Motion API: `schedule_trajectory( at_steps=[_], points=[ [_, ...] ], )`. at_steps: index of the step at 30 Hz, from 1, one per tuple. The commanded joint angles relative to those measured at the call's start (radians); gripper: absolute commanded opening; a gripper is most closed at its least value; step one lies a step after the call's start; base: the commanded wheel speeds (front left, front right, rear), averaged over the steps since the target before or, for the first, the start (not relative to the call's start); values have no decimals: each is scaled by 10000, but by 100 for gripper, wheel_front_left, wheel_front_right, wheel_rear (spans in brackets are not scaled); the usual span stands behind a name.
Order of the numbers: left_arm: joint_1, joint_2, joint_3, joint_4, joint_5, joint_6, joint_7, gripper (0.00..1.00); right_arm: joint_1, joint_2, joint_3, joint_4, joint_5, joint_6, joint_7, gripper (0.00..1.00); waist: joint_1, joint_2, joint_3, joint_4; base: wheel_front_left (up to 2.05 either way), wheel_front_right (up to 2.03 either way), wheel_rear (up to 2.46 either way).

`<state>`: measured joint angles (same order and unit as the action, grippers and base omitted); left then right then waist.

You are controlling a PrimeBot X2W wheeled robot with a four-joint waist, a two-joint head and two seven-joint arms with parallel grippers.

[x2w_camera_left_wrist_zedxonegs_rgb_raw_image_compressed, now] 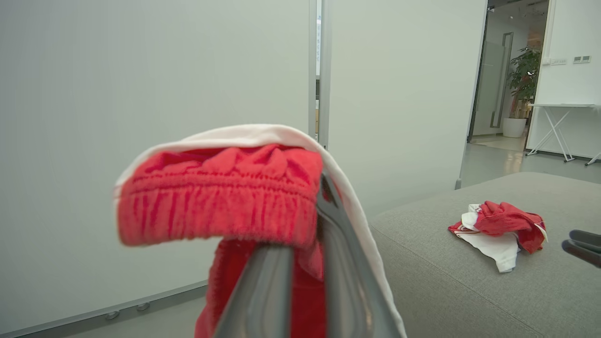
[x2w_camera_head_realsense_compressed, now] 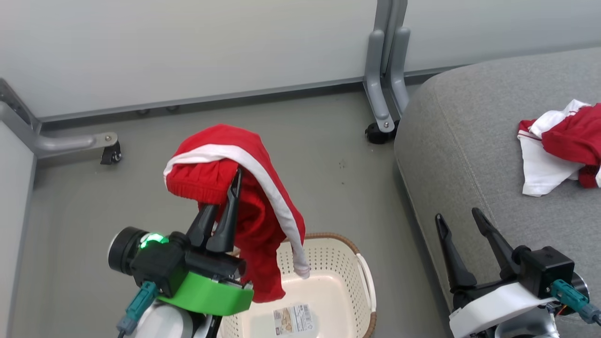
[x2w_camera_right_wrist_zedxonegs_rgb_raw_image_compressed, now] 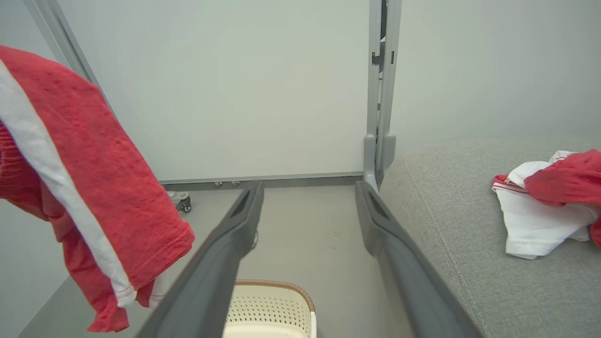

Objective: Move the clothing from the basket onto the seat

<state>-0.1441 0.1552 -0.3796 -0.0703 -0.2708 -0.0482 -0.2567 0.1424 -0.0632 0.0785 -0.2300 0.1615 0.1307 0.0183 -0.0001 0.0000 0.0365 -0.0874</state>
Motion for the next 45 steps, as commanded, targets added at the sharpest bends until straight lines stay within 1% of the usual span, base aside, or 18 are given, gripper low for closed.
schedule_trajectory(
  at_steps=[1,8,16,20,22,26,31,34,38,45],
  points=[
    [240,81,0,-101,-72,72,39,0,178,0,33,-52,56,1,43,100,1,0,-248,-22,0,0,0],
    [574,135,-89,-413,-114,181,157,0,381,-8,46,-147,98,1,125,100,1,0,-380,6,0,0,0],
    [548,173,-139,-547,-155,231,190,0,338,-35,49,-163,103,1,160,100,1,0,-398,27,0,0,0],
    [463,156,-189,-549,-139,227,184,0,148,-104,216,-110,145,1,201,100,1,0,-380,53,0,0,0],
    [372,128,-228,-535,-144,205,181,0,-29,-188,456,-55,224,1,222,100,1,0,-358,104,0,0,0],
    [163,64,-349,-463,-149,129,197,0,-591,-305,1488,178,499,1,193,100,1,0,-286,255,0,0,0],
    [-88,5,-615,-396,-62,-10,212,0,-1841,-298,3405,874,1070,1,-59,100,1,0,-110,534,0,0,0],
    [-228,-25,-766,-340,-21,-72,215,0,-2705,-243,4463,1528,1426,1,-294,100,1,0,1,698,0,0,0],
    [-344,-87,-962,-247,-19,-164,204,0,-3709,-133,5219,2468,1709,1,-680,100,1,0,118,951,0,0,0],
    [-500,-183,-1179,-136,-42,-233,151,0,-4950,25,5817,4145,1945,1,-1103,100,1,0,197,1255,0,0,0]
  ],
)
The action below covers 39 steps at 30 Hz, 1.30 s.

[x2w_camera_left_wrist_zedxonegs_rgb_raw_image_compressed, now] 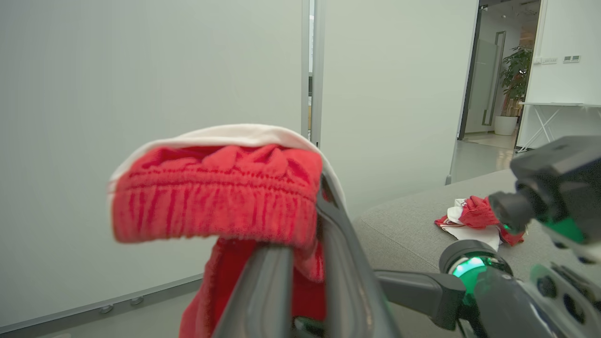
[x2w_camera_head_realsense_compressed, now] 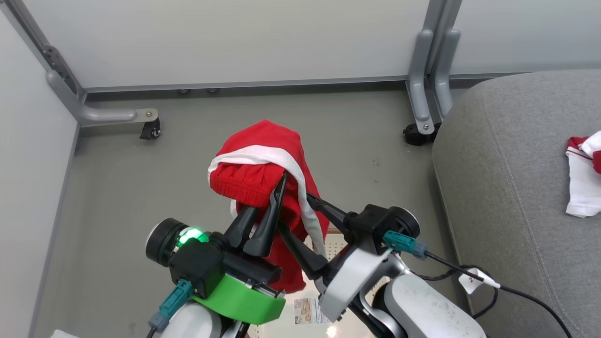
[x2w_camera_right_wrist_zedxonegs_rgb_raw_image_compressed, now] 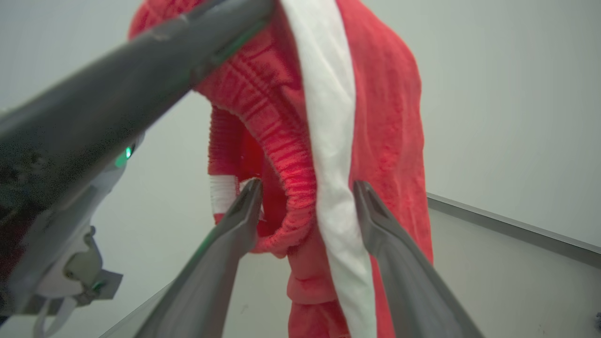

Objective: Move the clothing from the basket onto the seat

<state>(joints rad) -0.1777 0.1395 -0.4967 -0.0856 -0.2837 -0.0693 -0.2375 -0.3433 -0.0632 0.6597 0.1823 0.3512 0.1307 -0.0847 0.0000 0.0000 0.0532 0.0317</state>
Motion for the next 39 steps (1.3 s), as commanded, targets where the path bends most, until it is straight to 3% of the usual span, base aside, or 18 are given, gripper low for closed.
schedule_trajectory(
  at_steps=[1,2,3,4,15,29,30,31,32,39],
  points=[
    [-183,-37,-32,23,79,-25,-46,0,-235,37,99,235,111,1,-135,100,0,0,35,92,0,0,0],
    [-193,-40,-47,32,76,-30,-51,0,-338,44,160,397,163,1,-186,58,0,0,39,109,0,0,0],
    [-200,-43,-66,43,72,-39,-62,0,-459,59,212,569,219,1,-268,35,0,0,41,125,0,0,0],
    [-205,-44,-75,45,65,-45,-72,0,-548,72,274,695,294,1,-301,0,0,0,39,132,0,0,0],
    [-131,74,-78,94,3,53,-120,0,-1167,119,731,1603,818,1,-774,0,0,0,21,122,0,0,0],
    [5,225,-105,166,-35,191,-91,0,-1401,123,979,1902,1245,1,-1022,0,0,0,-43,136,0,0,0],
    [20,230,-116,182,-37,193,-48,35,-1418,125,965,1916,1269,1,-1042,0,0,0,-47,143,0,0,0],
    [45,235,-120,203,-47,219,-8,87,-1444,125,951,1934,1297,1,-1053,0,0,0,-52,149,0,0,0],
    [65,245,-125,198,-43,255,19,100,-1484,124,924,1965,1319,1,-1079,0,0,0,-54,157,0,0,0],
    [412,580,-310,176,-75,173,398,100,-1643,123,542,2169,1314,1,-1233,0,0,0,-68,302,0,0,0]
  ],
)
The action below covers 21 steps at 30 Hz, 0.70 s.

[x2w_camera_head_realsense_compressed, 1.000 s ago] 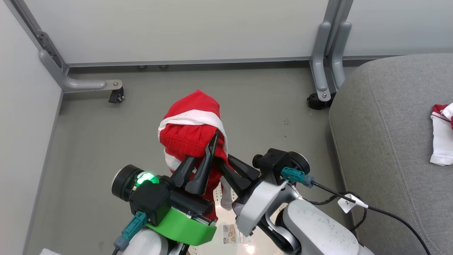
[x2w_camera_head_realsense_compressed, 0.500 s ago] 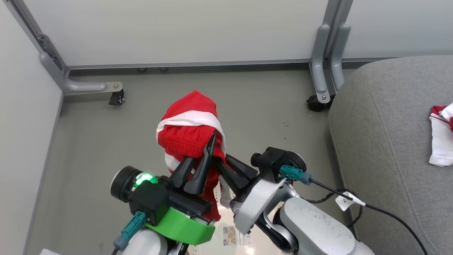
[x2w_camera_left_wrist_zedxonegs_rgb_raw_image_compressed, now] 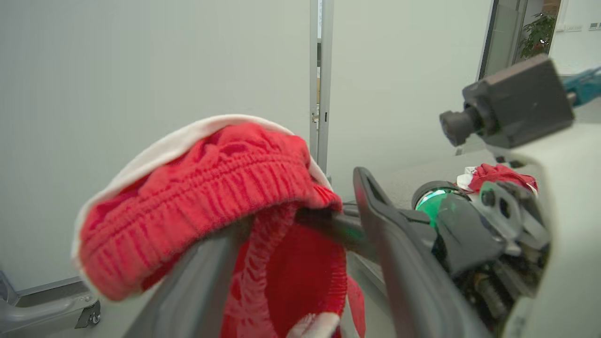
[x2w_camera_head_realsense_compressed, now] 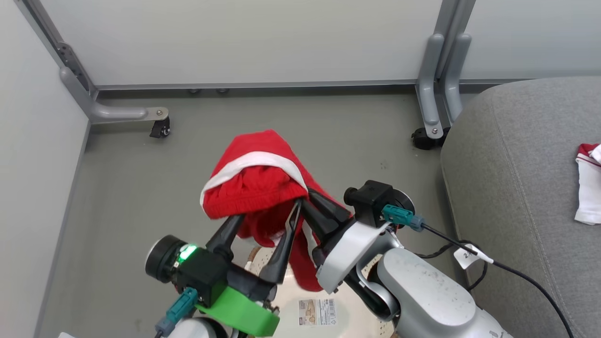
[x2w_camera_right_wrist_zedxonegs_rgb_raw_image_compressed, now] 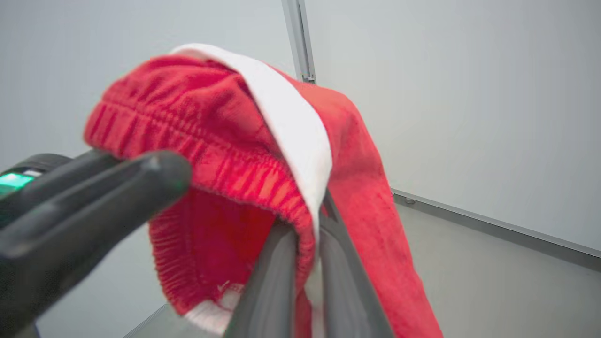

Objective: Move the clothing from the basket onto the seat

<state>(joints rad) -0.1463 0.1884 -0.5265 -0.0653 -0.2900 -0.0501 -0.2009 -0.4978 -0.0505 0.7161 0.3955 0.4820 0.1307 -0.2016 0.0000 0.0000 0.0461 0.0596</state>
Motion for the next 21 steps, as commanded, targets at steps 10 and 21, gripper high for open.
schedule_trajectory(
  at_steps=[10,21],
  points=[
    [1174,827,-391,-58,-37,-79,730,100,-182,-3,-534,299,-88,1,-176,0,0,0,14,215,0,0,0],
    [1418,1200,-392,-164,19,69,828,100,-143,-6,-847,557,-157,1,-270,0,0,0,110,271,0,0,0]
  ],
)
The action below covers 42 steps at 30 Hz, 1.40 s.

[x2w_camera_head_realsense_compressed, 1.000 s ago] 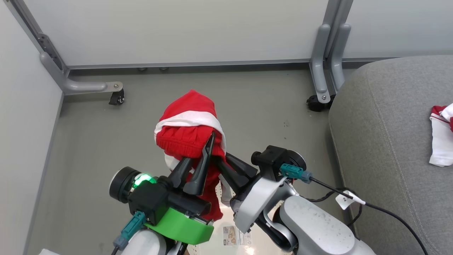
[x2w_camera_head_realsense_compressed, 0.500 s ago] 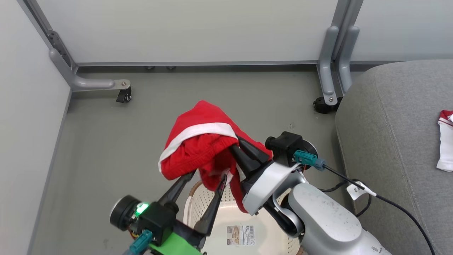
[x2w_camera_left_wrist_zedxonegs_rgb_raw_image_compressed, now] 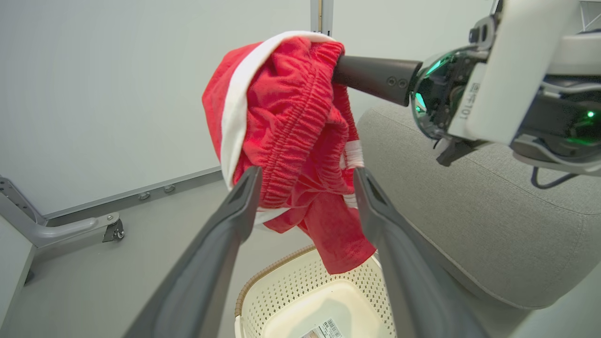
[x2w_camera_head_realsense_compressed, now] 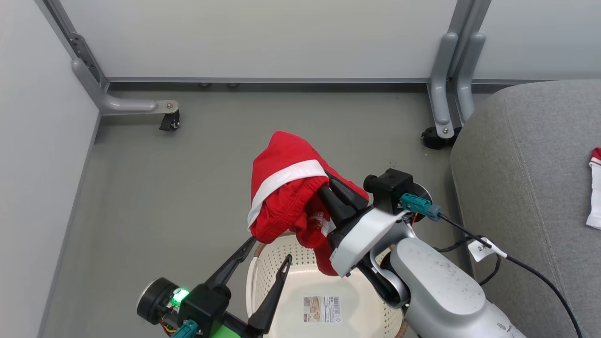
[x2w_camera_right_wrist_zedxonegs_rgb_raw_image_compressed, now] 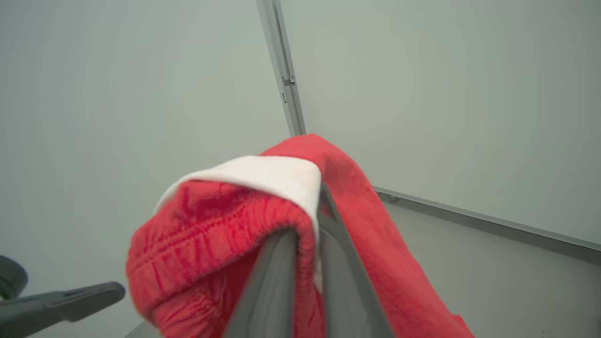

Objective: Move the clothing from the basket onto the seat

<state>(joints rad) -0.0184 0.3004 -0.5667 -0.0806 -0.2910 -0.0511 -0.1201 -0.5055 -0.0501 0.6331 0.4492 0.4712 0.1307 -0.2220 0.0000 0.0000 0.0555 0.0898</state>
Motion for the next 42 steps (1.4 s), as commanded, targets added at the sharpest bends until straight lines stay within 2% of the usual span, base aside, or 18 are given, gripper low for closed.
schedule_trajectory(
  at_steps=[1,6,10,22,33,38,42],
  points=[
    [150,106,11,-32,25,86,32,100,-75,-11,-17,26,-24,1,-79,0,0,0,35,-76,0,0,0],
    [108,231,29,-106,76,82,-8,100,-138,-14,-75,80,-41,1,-121,0,0,0,158,-415,0,0,0],
    [-80,307,40,-245,128,88,-2,100,-230,-15,-212,121,-129,1,-141,0,0,0,399,-989,0,0,0],
    [-820,530,-58,-416,328,-59,180,100,-299,-77,-1251,235,-520,1,-331,0,0,0,1284,-3735,0,0,0],
    [-1474,884,-106,-741,483,-176,698,100,206,-57,-2834,-104,-677,1,-430,0,0,0,2412,-5946,0,0,0],
    [-1588,1130,-138,-969,518,-220,1010,100,478,-17,-3471,-475,-714,1,-439,0,0,0,2829,-6602,0,0,0],
    [-1860,1258,-314,-1133,479,-383,1295,100,662,-1,-4237,-865,-866,1,-442,0,0,0,3206,-6673,0,0,0]
  ],
)
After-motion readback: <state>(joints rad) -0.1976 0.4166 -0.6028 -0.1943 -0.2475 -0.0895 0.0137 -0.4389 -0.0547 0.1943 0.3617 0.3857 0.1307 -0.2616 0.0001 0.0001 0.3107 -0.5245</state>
